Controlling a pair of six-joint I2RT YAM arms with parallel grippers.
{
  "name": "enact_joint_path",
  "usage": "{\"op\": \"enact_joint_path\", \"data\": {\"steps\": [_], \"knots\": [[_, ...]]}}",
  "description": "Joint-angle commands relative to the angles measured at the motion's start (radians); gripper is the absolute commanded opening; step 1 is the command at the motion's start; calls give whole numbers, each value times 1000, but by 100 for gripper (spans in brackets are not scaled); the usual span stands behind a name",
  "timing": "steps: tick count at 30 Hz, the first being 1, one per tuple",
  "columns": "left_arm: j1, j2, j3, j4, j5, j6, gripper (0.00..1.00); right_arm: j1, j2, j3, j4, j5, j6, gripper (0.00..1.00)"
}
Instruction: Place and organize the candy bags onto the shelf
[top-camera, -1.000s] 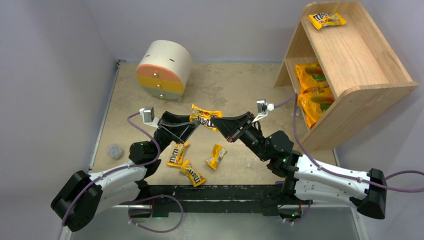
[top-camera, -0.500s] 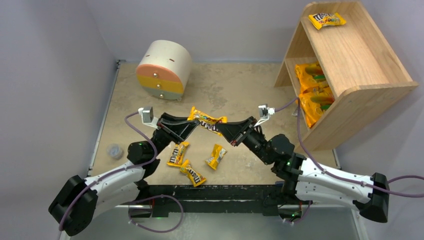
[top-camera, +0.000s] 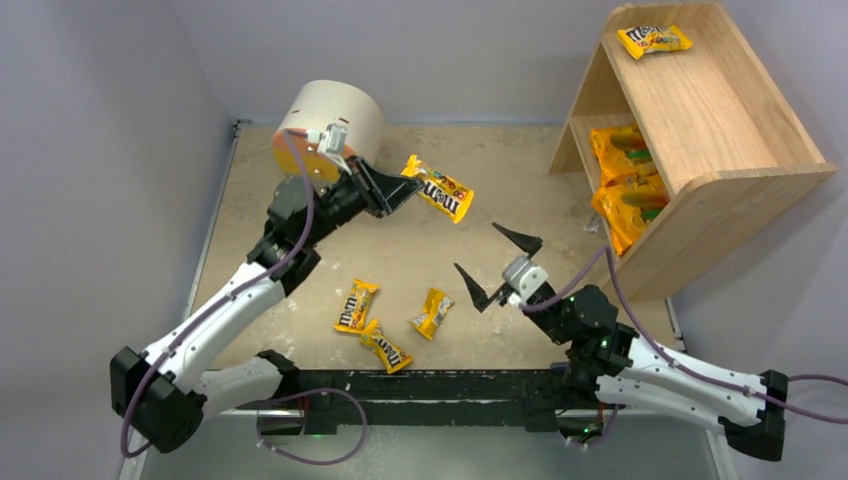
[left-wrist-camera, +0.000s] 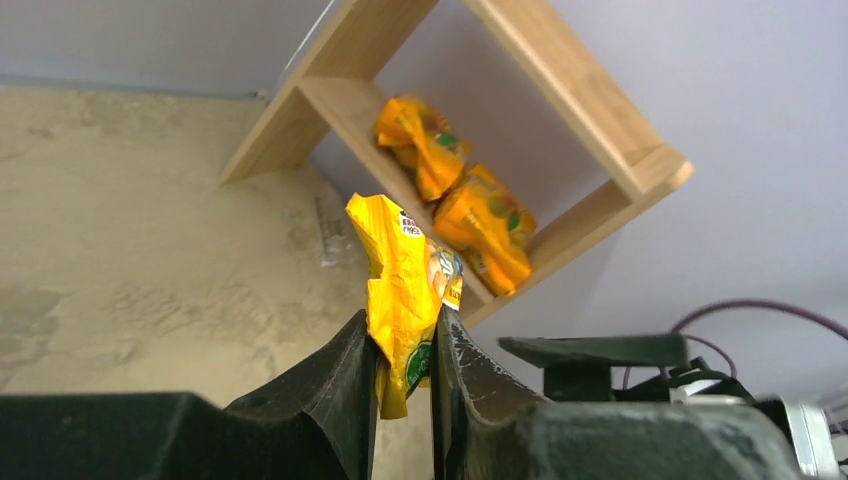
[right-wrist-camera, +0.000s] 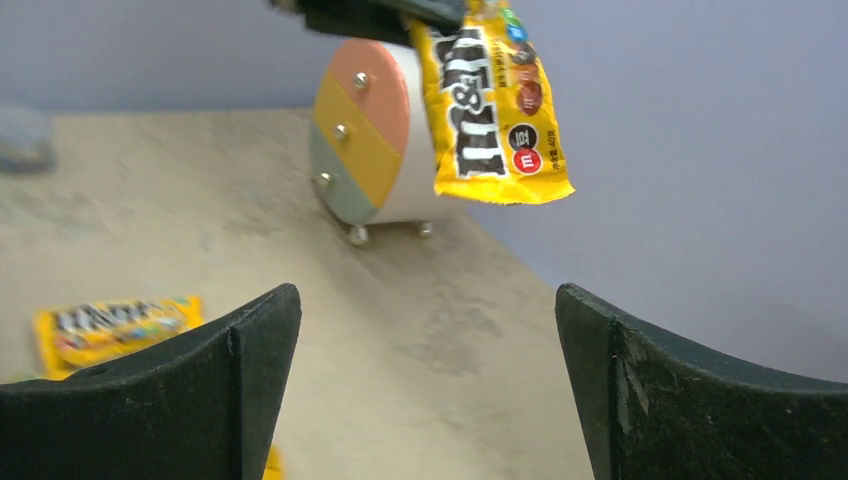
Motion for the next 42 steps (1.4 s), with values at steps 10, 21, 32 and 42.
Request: {"op": "enact_joint_path", "data": {"steps": [10, 21, 32, 42], "knots": [[134, 187, 193, -381, 509, -34, 0, -1, 64, 32, -70, -104, -647, 98], [137, 259, 254, -632, 540, -31, 0, -1, 158, 90, -163, -220, -633, 95], [137, 254, 206, -586, 597, -58, 0, 0, 215, 97, -143, -155, -644, 70], [138, 269, 191, -589, 606, -38, 0, -1, 213, 96, -119, -232, -624, 21]]}}
